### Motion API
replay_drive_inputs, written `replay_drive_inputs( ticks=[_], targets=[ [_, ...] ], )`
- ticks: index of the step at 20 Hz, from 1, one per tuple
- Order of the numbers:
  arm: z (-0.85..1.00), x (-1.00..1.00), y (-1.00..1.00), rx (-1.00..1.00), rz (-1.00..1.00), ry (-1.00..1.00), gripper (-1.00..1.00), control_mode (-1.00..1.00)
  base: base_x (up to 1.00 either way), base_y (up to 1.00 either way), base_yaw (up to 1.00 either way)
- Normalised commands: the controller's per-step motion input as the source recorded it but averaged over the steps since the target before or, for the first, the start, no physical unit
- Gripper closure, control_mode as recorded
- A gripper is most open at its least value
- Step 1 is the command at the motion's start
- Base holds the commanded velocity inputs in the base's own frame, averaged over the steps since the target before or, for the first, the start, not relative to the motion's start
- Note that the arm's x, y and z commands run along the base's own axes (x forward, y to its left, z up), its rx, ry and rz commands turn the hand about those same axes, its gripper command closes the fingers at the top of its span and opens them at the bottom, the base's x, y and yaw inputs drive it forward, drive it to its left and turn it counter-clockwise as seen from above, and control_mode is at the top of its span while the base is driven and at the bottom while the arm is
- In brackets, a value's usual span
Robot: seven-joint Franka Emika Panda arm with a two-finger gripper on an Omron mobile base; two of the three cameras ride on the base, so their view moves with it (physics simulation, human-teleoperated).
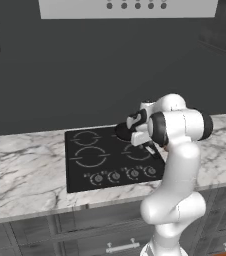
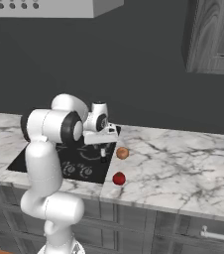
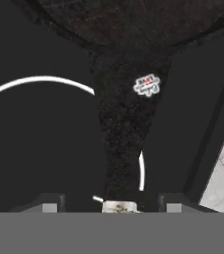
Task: Place the pan on the rear right burner on the stove. Then place the tomato and the onion in the pan and turn on the rear right burner.
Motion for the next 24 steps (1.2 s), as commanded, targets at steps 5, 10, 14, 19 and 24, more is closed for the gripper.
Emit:
replay_drive_inputs(
  ticks=[5, 10, 14, 19, 24],
  targets=[
    [0.55, -0.40, 0.00, 0.00, 0.00, -0.19, -1.00, -1.00, 0.00, 0.00, 0.00],
    [0.65, -0.23, -0.02, 0.00, 0.00, -0.13, -1.00, -1.00, 0.00, 0.00, 0.00],
    [0.49, -0.05, -0.31, 0.01, -0.01, -0.01, -1.00, -1.00, 0.00, 0.00, 0.00],
    [0.13, -0.01, -0.46, 0.04, -0.03, 0.00, -1.00, -1.00, 0.00, 0.00, 0.00],
    [0.00, -0.04, -0.36, 0.01, -0.02, 0.00, -1.00, -1.00, 0.00, 0.00, 0.00]
  ],
)
